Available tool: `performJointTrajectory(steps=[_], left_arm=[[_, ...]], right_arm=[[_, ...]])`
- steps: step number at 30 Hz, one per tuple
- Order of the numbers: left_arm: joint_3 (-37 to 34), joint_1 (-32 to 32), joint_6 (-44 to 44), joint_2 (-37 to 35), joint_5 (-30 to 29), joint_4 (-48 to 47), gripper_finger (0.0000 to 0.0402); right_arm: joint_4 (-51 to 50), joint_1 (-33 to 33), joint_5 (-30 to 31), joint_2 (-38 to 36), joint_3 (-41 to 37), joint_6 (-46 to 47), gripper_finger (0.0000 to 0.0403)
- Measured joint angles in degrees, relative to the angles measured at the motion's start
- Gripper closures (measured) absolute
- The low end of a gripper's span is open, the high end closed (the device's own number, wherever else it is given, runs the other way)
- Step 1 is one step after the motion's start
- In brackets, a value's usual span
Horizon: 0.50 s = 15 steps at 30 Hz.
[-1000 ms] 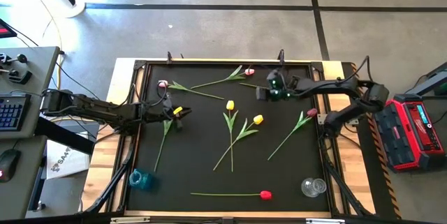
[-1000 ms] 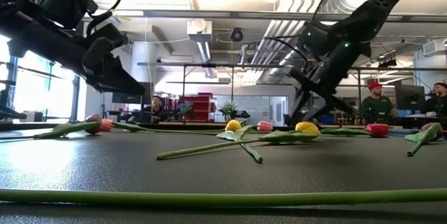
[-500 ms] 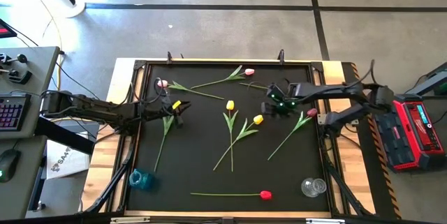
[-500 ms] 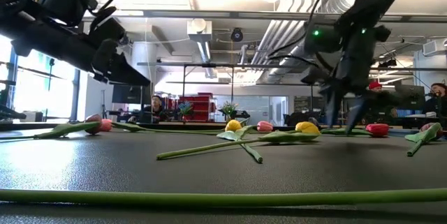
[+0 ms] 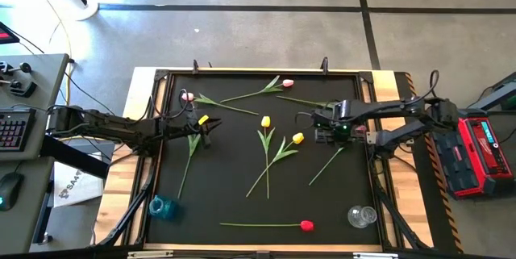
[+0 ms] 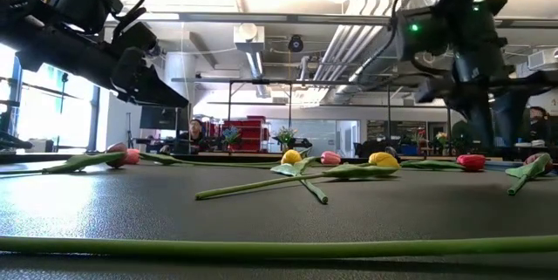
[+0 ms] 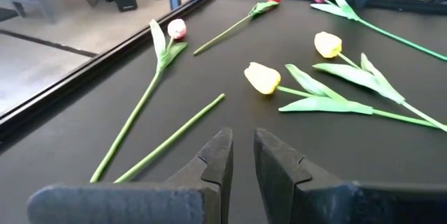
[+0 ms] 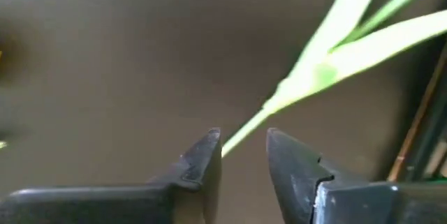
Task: Sort flowers into vase by color
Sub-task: Put the right dark pink flower into the transparent vase
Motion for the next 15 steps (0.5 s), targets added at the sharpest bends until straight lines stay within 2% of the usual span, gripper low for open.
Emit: performJointTrajectory(steps=[6, 15], left_arm=[[0.00, 0.00, -1.28, 0.00, 0.19, -0.02, 0.0353], [0.00, 0.00, -1.64, 0.00, -0.23, -0.05, 0.0331]], right_arm=[[-1.01, 0.18, 0.55, 0.00, -3.29, 1.68, 0.0298], [0.64, 0.14, 5.15, 0.02, -6.61, 5.38, 0.0250]])
